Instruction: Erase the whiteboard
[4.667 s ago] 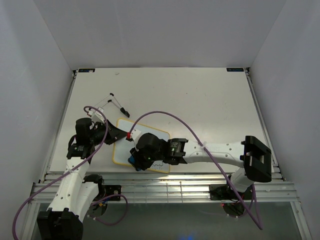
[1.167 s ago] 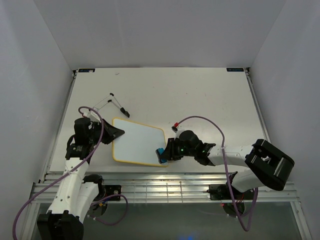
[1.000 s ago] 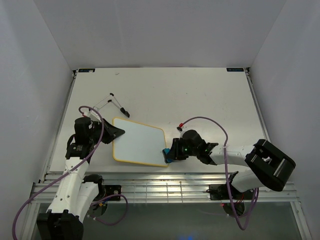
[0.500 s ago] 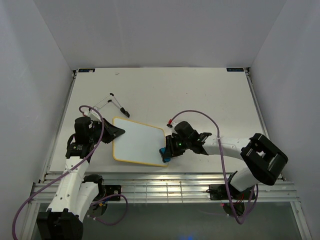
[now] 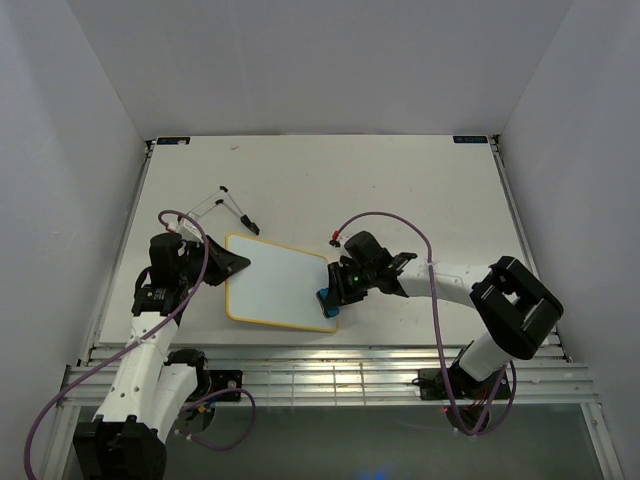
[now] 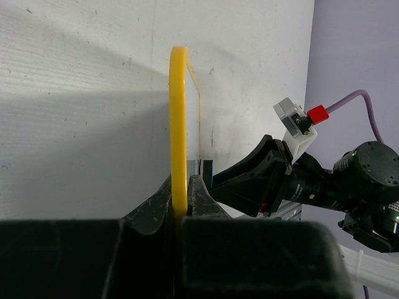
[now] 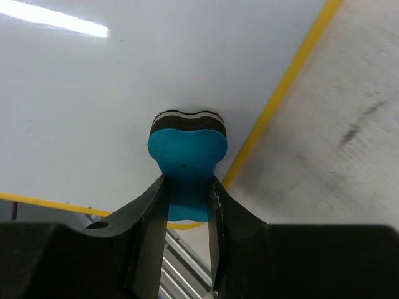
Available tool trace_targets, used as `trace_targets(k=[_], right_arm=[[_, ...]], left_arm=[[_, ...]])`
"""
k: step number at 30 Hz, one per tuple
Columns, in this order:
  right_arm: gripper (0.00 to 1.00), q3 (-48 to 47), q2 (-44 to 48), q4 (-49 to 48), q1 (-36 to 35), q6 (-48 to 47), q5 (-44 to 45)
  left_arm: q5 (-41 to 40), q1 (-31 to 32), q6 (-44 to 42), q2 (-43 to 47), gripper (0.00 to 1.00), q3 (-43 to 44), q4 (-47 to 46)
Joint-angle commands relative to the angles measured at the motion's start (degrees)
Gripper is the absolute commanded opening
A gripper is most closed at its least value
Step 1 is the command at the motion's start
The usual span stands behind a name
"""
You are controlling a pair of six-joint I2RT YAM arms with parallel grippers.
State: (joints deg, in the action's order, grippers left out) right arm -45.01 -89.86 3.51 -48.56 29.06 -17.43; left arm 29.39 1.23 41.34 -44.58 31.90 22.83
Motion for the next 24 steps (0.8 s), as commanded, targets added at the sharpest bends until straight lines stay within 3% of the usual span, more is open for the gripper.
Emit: trace_targets(k=[1, 8, 14, 18, 24], right_arm=[[0.08, 3.4, -3.3, 4.5, 0.3, -0.1, 12.4], [0.08, 2.4, -2.0, 6.0, -0.6, -0.8, 10.6], [0.08, 2.4, 4.6, 0.6, -9.3, -1.1, 4.6], [0.08, 3.8, 7.7, -5.2, -14.5, 2.7, 5.9], [0.08, 1.3, 7.0, -8.8, -16.0, 4.6, 10.9]], left_arm=[[-6.2, 0.6, -6.1, -0.2, 0.00, -0.5, -1.3], [-6.1, 0.6, -6.1, -0.2, 0.00, -0.5, -1.4], [-6.3, 0.6, -6.2, -0.3, 0.00, -0.5, -1.4], [-6.3, 0.6, -6.0, -0.1, 0.00, -0.7, -1.6], [-6.1, 0.6, -6.0, -0.3, 0.00, -0.7, -1.7]])
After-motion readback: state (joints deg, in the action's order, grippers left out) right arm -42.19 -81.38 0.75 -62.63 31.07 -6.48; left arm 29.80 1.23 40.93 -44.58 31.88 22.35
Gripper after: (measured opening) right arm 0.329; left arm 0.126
